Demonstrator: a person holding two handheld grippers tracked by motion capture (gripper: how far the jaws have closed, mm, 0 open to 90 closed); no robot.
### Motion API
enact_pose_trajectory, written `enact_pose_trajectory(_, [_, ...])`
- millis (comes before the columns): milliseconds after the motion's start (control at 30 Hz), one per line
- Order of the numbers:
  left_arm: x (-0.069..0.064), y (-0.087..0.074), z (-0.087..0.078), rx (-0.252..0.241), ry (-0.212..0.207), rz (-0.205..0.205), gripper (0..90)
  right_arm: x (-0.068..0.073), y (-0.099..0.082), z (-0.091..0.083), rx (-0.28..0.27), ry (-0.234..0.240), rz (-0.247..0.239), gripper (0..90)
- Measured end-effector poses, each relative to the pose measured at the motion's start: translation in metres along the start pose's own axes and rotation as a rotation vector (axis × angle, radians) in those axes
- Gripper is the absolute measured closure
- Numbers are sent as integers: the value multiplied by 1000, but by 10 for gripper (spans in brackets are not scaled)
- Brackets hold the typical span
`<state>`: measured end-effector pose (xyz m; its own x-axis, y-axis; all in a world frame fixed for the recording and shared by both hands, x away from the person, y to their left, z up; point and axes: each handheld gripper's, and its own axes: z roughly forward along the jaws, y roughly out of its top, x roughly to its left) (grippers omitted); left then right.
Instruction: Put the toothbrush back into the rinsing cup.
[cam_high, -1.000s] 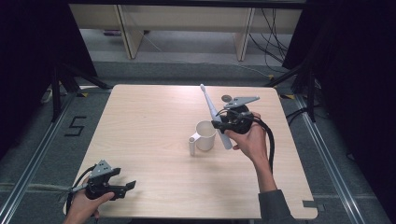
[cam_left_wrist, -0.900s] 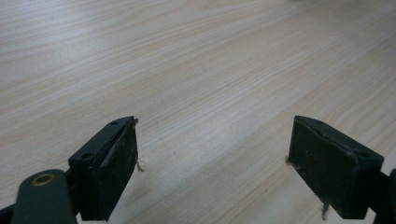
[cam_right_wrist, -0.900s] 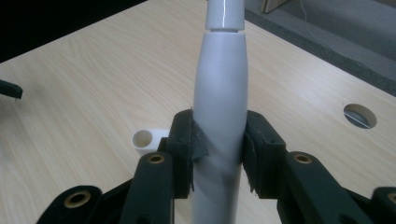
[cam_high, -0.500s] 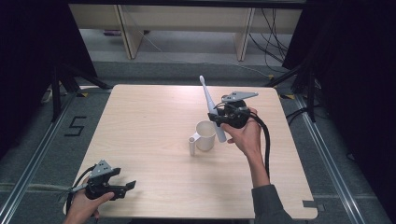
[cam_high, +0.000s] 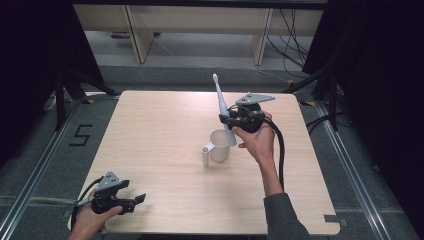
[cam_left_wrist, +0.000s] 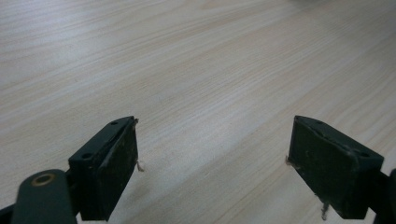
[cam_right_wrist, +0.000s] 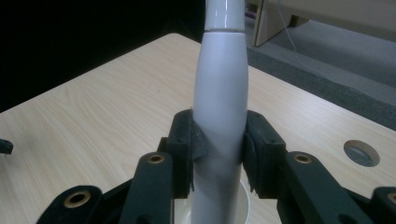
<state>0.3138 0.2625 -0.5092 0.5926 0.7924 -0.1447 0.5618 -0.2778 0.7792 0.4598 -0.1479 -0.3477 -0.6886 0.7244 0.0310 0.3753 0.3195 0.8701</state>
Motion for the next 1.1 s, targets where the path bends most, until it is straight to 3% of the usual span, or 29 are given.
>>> enact_pose_trajectory(367, [0,0,0,0,-2,-2,153,-3,1,13,-53,-25,-4,670])
enact_pose_trajectory(433, [1,0,-2,22,1,26,153,-3,1,14,-44,-16,4,671])
enact_pose_trajectory(467, [0,0,-1,-1,-3,-3,153,-2,1,16,-47,-18,13,670])
enact_pose_trajectory(767, [0,-1,0,-8,-6,-12,153,-3,-4,34,-43,-22,18,670])
enact_pose_trajectory(800, [2,0,-2,21,-3,9,153,-2,-4,37,-45,-19,24,670])
enact_pose_trajectory(900, [3,0,-2,20,-4,17,153,-2,-5,42,-40,-22,4,670])
enact_pose_trajectory(967, [3,0,-3,18,-3,15,153,-1,-7,45,-30,-22,5,670])
enact_pose_trajectory(1033, [2,0,0,-19,-9,-18,153,-1,-8,48,-41,-24,11,670])
enact_pose_trajectory(1100, [1,-1,0,-14,-7,-23,153,-3,-13,52,-21,-20,16,670])
